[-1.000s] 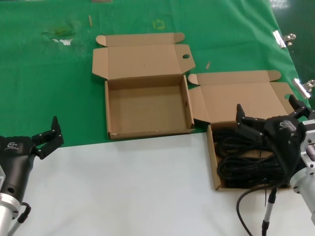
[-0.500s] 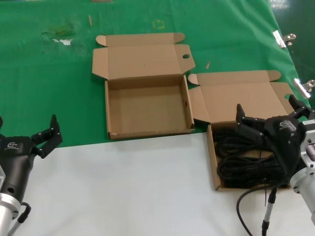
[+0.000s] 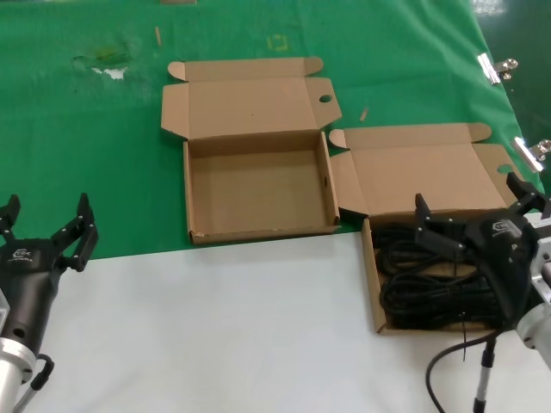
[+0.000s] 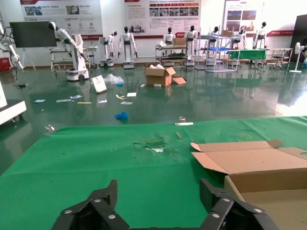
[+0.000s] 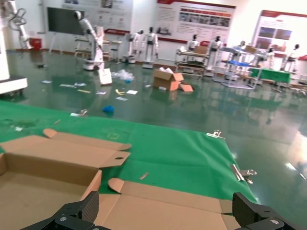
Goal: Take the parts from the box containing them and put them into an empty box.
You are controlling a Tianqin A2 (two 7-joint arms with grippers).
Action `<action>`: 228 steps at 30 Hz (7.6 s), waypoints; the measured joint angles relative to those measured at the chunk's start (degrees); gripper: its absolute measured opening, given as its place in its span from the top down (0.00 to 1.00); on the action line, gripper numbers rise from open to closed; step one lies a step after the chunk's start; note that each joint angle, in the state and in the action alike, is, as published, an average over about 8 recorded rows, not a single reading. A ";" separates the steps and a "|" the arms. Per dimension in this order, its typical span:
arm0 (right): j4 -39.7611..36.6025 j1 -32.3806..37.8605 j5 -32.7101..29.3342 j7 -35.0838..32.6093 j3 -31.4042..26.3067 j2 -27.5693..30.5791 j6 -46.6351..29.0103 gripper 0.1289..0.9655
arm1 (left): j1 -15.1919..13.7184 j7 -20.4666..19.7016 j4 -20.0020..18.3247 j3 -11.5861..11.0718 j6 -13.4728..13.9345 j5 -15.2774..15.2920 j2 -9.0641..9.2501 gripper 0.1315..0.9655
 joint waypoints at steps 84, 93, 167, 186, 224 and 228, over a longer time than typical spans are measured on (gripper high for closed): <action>-10.37 15.96 -24.18 -3.19 -11.44 34.77 -41.13 0.55 | 0.00 -0.02 0.00 0.00 0.00 0.01 0.00 0.99; -10.81 16.12 -24.66 -3.04 -10.78 34.29 -41.44 0.70 | 0.00 -0.04 0.00 0.00 0.00 0.02 0.00 0.99; -34.83 38.62 -52.94 0.01 -16.75 -11.00 -24.57 0.97 | 0.00 -0.02 0.00 0.00 0.00 0.02 0.00 0.99; -46.08 41.51 -46.46 -10.58 -18.22 -14.66 -17.58 0.94 | 0.00 -0.02 0.00 0.00 0.00 0.02 0.00 0.99; -14.25 25.79 -58.45 3.62 -3.32 -6.09 -32.25 0.23 | 0.00 -0.02 0.00 0.00 0.00 0.02 0.00 0.99; -11.86 23.91 -57.37 4.20 -1.55 -4.44 -32.25 0.16 | 0.00 -0.02 0.00 0.00 0.00 0.02 0.00 0.99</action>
